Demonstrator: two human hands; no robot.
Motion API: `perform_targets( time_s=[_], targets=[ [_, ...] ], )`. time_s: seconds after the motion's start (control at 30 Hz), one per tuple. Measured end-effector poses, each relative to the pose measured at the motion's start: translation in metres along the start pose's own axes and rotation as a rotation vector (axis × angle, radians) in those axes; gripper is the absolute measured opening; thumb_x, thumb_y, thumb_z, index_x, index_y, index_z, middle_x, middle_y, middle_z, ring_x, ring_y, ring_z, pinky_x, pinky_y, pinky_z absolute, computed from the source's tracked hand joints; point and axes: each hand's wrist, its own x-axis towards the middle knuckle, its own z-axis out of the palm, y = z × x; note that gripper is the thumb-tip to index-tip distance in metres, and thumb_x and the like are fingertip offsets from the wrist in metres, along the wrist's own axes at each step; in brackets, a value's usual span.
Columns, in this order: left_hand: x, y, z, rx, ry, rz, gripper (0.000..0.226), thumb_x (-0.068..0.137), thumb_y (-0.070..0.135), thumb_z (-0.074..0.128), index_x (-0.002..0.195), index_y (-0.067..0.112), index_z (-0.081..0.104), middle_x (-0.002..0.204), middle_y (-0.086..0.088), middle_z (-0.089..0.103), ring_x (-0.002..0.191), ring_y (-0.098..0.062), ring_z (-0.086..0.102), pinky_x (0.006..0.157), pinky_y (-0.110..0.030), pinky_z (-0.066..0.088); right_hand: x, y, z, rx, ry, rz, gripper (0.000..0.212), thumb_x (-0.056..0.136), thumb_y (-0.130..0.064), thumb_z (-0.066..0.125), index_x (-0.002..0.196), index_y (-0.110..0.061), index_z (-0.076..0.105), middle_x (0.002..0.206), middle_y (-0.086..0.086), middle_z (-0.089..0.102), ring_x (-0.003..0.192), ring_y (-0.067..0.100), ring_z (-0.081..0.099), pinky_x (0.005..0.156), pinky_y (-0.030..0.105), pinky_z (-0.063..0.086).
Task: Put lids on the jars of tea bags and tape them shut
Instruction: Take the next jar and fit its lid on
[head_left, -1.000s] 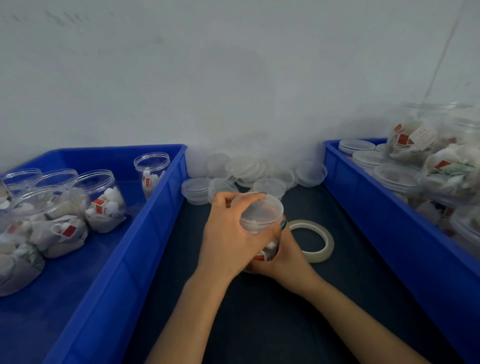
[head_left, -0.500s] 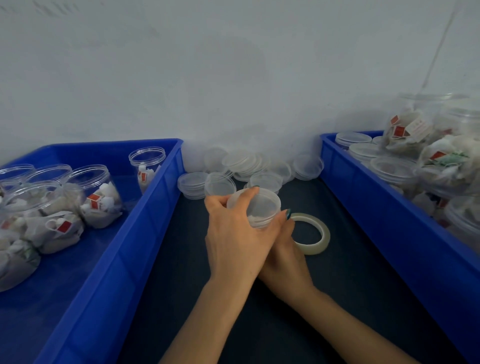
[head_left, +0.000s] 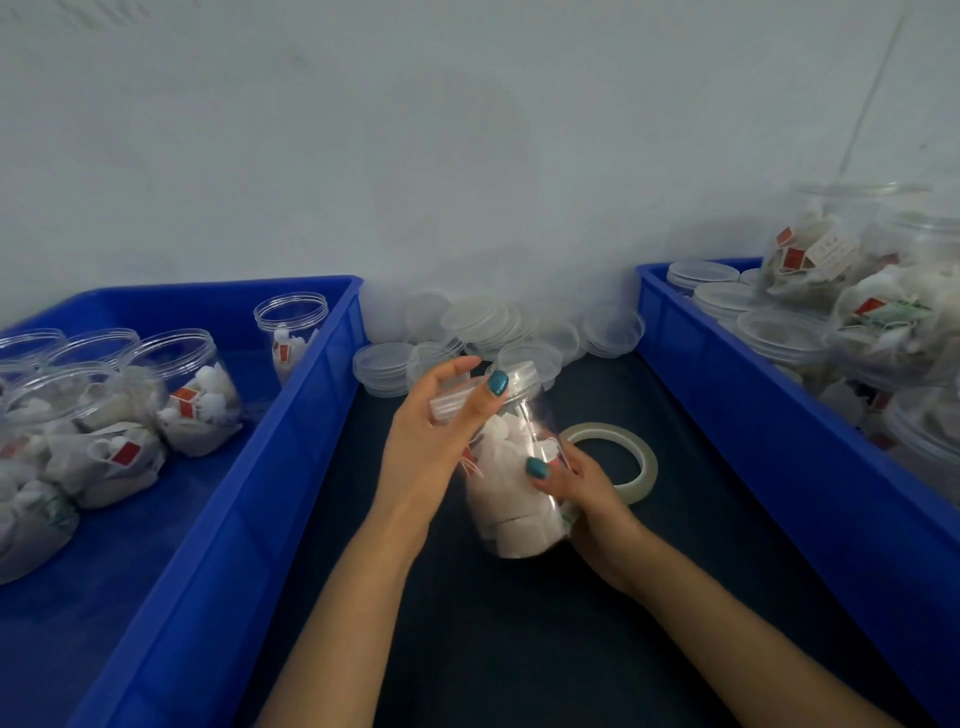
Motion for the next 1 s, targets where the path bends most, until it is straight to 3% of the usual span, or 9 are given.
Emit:
perform_targets(
  time_s=[0.1, 0.23, 0.3, 0.4, 0.57, 0.7, 0.8, 0.9, 1.0],
  targets=[
    [0.000, -0.002, -0.002, -0.047, -0.046, -0.021, 0.064, 0.059, 0.072, 0.071, 0.116, 0.045, 0.063, 0.100, 0.039, 0.066, 0.093, 0.020, 0.061, 0.066, -0.003, 0.048, 0.000, -0.002, -0.005, 0.019, -0.028, 0.036, 0.070, 0.057, -0.041, 0.076, 0.122, -0.019, 0.061, 0.112, 0.002, 0.075, 0.106, 0.019, 0.071, 0.083, 0.030, 0.059],
    [0.001, -0.006, -0.003, -0.107, -0.087, -0.057, 0.074, 0.048, 0.083, 0.076, 0.115, 0.054, 0.067, 0.130, 0.016, 0.064, 0.118, -0.007, 0.063, 0.095, -0.034, 0.054, -0.001, -0.004, 0.000, -0.125, 0.031, -0.053, 0.065, 0.060, -0.049, 0.076, 0.120, -0.027, 0.061, 0.111, -0.010, 0.075, 0.105, 0.012, 0.071, 0.079, 0.022, 0.056],
    [0.002, -0.003, -0.005, -0.105, -0.111, -0.037, 0.060, 0.055, 0.076, 0.077, 0.110, 0.055, 0.070, 0.126, 0.016, 0.068, 0.117, -0.011, 0.065, 0.099, -0.042, 0.053, -0.002, -0.005, 0.003, -0.183, 0.064, -0.124, 0.065, 0.062, -0.046, 0.079, 0.122, -0.028, 0.060, 0.110, -0.014, 0.074, 0.104, 0.007, 0.070, 0.079, 0.017, 0.055],
    [0.000, -0.004, -0.002, -0.081, -0.118, -0.048, 0.046, 0.067, 0.068, 0.077, 0.110, 0.052, 0.073, 0.116, 0.019, 0.072, 0.109, -0.006, 0.069, 0.096, -0.040, 0.055, -0.004, -0.005, 0.001, -0.419, 0.147, -0.229, 0.078, 0.063, -0.046, 0.082, 0.135, -0.034, 0.052, 0.116, -0.018, 0.069, 0.107, 0.002, 0.067, 0.084, 0.019, 0.056],
    [-0.003, -0.004, 0.006, -0.007, -0.097, -0.067, 0.055, 0.067, 0.081, 0.065, 0.118, 0.058, 0.062, 0.120, 0.031, 0.066, 0.112, 0.012, 0.060, 0.079, -0.008, 0.048, -0.007, -0.002, 0.004, -1.143, 0.448, -0.416, 0.099, 0.062, -0.065, 0.079, 0.148, -0.037, 0.039, 0.125, -0.015, 0.054, 0.103, -0.002, 0.054, 0.076, 0.010, 0.041],
    [-0.003, -0.014, 0.009, 0.075, -0.147, -0.138, 0.081, 0.072, 0.087, 0.043, 0.147, 0.056, 0.036, 0.150, 0.013, 0.049, 0.137, -0.010, 0.046, 0.108, -0.032, 0.040, -0.006, -0.004, -0.004, -1.500, 0.521, -0.616, 0.095, 0.065, -0.056, 0.081, 0.148, -0.024, 0.047, 0.132, 0.005, 0.056, 0.115, 0.021, 0.056, 0.078, 0.032, 0.054],
    [-0.003, -0.014, 0.009, 0.109, -0.183, -0.187, 0.084, 0.074, 0.085, 0.037, 0.150, 0.050, 0.035, 0.149, 0.006, 0.052, 0.138, -0.018, 0.047, 0.116, -0.048, 0.036, -0.007, -0.005, -0.008, -1.563, 0.504, -0.645, 0.092, 0.066, -0.054, 0.083, 0.146, -0.022, 0.050, 0.133, 0.009, 0.057, 0.118, 0.026, 0.058, 0.081, 0.040, 0.057],
    [-0.004, -0.010, 0.006, 0.099, -0.153, -0.162, 0.066, 0.074, 0.088, 0.049, 0.133, 0.058, 0.052, 0.126, 0.024, 0.066, 0.120, 0.004, 0.057, 0.105, -0.029, 0.042, -0.009, -0.008, -0.004, -1.525, 0.466, -0.560, 0.094, 0.066, -0.067, 0.074, 0.146, -0.026, 0.047, 0.131, -0.003, 0.058, 0.111, 0.014, 0.059, 0.078, 0.030, 0.054],
    [-0.001, -0.002, -0.001, 0.094, -0.142, -0.151, 0.050, 0.060, 0.091, 0.059, 0.104, 0.069, 0.063, 0.107, 0.040, 0.066, 0.108, 0.013, 0.060, 0.086, -0.018, 0.040, -0.011, -0.018, 0.001, -0.989, 0.287, -0.304, 0.084, 0.063, -0.069, 0.073, 0.139, -0.042, 0.050, 0.120, -0.017, 0.066, 0.104, 0.002, 0.064, 0.086, 0.030, 0.056]
  ],
)
